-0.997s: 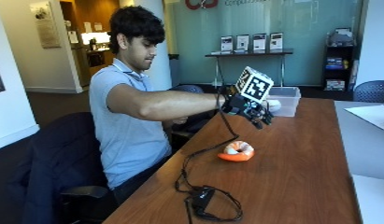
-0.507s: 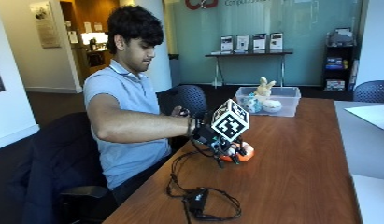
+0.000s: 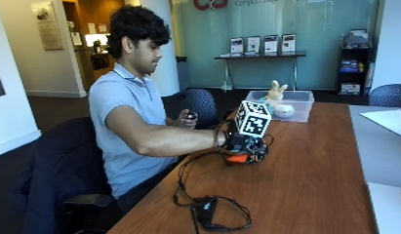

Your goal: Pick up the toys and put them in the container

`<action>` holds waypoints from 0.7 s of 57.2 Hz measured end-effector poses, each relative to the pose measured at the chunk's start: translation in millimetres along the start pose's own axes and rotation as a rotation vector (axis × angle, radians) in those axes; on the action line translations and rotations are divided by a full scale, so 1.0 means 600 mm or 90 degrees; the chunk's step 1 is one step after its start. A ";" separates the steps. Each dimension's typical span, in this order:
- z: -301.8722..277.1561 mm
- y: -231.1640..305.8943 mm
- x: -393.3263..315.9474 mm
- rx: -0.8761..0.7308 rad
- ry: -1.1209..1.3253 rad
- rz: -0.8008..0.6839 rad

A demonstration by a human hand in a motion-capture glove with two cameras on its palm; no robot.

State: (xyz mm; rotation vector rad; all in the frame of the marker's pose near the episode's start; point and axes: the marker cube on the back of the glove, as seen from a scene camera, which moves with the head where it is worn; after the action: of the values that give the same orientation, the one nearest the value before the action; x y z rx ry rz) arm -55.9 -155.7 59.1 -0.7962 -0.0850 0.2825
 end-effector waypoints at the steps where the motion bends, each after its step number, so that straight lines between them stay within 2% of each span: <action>1: -0.005 -0.002 -0.005 0.013 0.001 -0.009; 7: -0.042 -0.024 -0.037 0.102 -0.023 -0.049; 18: -0.151 -0.088 -0.149 0.278 -0.203 -0.133; 27: -0.220 -0.163 -0.282 0.283 -0.265 -0.166; 40: -0.284 -0.241 -0.459 0.265 -0.236 -0.210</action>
State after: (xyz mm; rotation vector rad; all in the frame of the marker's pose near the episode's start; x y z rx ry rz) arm -257.4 -447.3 52.2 -0.3006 -0.4860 0.1243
